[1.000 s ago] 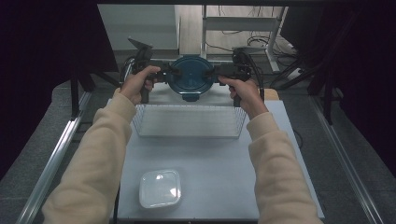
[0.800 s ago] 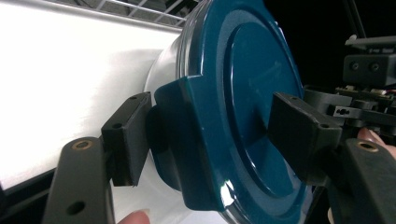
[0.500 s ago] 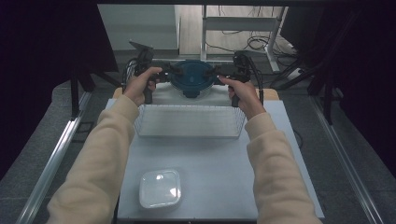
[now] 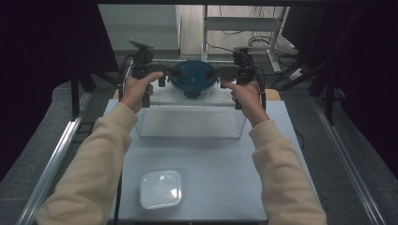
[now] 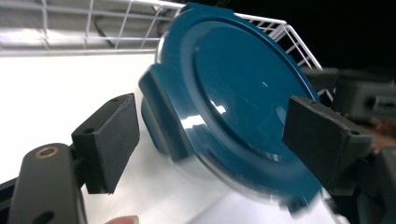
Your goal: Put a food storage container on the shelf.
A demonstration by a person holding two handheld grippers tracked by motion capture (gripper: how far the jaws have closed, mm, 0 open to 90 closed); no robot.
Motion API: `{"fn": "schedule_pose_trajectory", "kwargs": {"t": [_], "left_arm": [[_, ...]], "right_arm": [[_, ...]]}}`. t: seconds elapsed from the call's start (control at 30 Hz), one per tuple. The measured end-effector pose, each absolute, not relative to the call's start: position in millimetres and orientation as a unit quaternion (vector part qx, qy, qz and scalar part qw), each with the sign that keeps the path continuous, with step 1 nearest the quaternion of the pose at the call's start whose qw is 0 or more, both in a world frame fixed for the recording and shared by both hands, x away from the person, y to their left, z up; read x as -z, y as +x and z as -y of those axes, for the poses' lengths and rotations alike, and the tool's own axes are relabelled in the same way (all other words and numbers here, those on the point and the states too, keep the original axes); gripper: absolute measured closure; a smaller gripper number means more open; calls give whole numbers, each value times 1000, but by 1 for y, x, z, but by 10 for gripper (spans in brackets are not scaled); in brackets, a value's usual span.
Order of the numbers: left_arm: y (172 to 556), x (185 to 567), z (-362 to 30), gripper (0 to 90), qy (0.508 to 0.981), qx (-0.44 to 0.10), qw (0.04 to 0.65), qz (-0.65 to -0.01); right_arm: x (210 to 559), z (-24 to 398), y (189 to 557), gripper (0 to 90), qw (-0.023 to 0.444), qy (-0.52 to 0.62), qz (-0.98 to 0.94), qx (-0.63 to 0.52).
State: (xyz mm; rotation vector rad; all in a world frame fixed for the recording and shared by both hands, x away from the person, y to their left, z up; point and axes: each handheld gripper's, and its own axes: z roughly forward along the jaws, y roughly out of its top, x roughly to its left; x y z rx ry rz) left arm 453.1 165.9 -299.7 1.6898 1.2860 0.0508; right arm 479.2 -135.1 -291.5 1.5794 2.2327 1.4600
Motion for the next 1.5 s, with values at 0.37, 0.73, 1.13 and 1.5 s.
{"fn": "schedule_pose_trajectory", "kwargs": {"t": [0.37,0.73,1.13,1.5], "left_arm": [[373,298,-180,285,734,-86,475,-478],[294,349,-190,308,758,-146,463,-436],[252,405,-197,314,781,-141,428,-432],[239,433,-212,285,777,-124,420,-452]], "right_arm": [[285,165,423,176,63,436,-752,-491],[315,200,352,226,100,392,-758,-512],[384,218,309,231,90,386,-773,-496],[418,225,288,240,83,395,-786,-469]]}}
